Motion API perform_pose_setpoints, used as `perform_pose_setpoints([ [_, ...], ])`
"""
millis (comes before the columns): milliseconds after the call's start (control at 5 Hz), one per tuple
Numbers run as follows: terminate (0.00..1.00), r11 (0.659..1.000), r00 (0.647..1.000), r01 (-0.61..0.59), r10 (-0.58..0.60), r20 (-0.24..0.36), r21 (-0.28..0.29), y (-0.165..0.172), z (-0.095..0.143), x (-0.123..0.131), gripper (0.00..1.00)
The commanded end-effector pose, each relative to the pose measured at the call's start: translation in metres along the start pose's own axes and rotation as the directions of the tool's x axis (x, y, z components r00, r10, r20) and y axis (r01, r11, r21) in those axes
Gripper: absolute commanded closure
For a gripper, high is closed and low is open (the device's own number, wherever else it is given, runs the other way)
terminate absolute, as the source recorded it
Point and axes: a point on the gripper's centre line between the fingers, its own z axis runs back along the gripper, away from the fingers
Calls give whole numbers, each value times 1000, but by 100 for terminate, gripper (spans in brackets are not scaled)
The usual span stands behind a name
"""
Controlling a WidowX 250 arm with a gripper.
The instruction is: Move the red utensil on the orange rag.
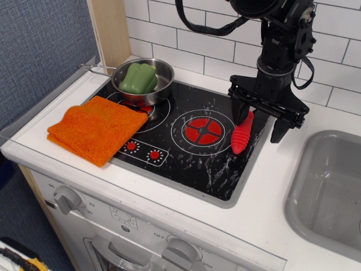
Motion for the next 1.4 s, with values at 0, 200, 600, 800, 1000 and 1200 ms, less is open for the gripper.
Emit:
perform_pose_setpoints([
  [0,0,999,993,-43,40,113,24,18,42,14,0],
  [200,0,996,995,-81,80,62,24,31,26,16,0],
  [600,0,988,986,-157,157,-54,13,46,-4,7,0],
  [800,0,987,982,-161,158,-101,-16,42,-12,-1,0],
  [1000,0,992,988,-122,119,-103,-25,32,-9,-5,100],
  [1200,0,996,993,-84,82,-86,-13,28,-5,-6,100],
])
